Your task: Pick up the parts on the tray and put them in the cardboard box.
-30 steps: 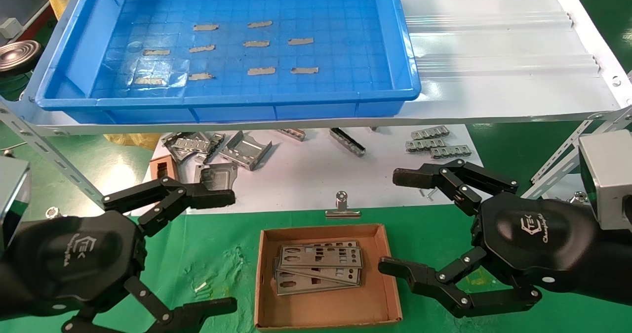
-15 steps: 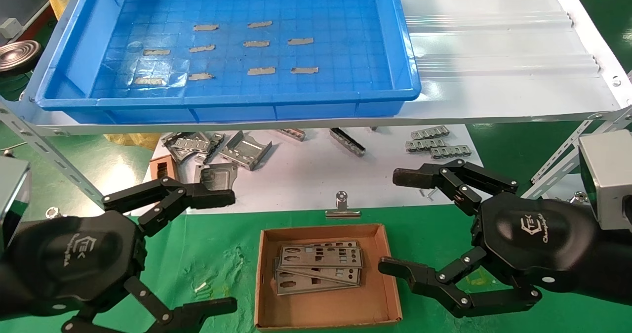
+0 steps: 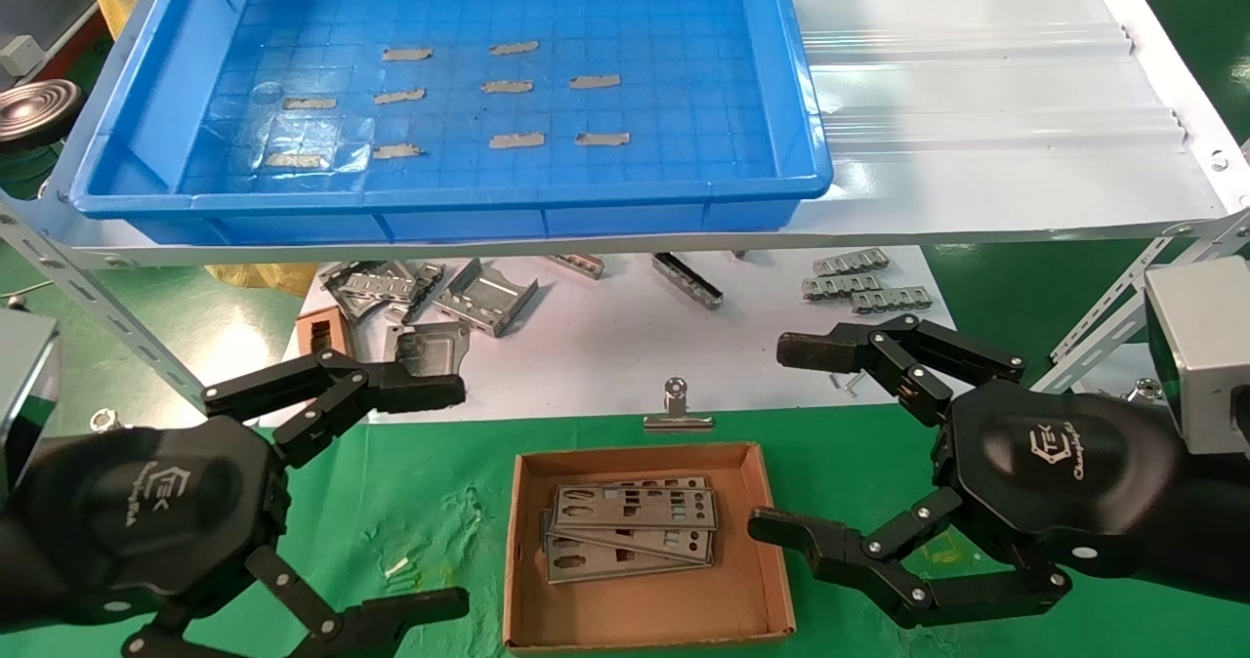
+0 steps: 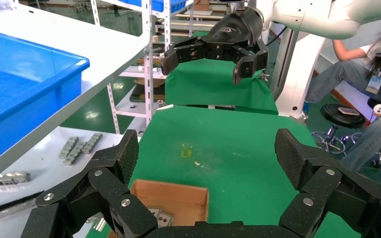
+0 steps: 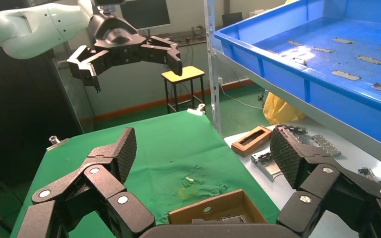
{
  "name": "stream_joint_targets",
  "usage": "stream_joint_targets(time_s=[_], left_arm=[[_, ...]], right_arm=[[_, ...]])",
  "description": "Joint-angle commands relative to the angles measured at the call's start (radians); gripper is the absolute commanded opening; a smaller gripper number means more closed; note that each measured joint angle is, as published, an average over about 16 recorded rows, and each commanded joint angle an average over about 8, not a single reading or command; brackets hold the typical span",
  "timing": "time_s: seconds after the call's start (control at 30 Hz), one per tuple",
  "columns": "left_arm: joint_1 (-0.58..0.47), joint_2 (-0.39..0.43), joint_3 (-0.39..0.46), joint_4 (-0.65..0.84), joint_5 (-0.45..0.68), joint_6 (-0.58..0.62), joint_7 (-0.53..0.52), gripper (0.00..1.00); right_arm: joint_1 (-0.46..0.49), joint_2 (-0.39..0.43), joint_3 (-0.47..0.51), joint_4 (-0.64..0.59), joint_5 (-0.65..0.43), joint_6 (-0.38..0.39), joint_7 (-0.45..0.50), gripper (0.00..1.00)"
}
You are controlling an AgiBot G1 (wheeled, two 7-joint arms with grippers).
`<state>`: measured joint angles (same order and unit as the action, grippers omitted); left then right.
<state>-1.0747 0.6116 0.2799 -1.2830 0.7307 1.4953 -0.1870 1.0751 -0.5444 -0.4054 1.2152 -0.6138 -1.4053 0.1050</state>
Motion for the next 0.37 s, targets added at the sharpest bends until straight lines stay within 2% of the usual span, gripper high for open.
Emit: stream_joint_targets(time_s=[0.03, 0.37], left_arm=[[0.0, 0.0, 0.0, 0.0, 0.0, 0.0, 0.0, 1.0], [0.0, 0.0, 0.0, 0.0, 0.0, 0.0, 0.0, 1.0]], right_arm=[[0.0, 0.0, 0.0, 0.0, 0.0, 0.0, 0.0, 1.0], [0.0, 0.0, 0.0, 0.0, 0.0, 0.0, 0.0, 1.0]])
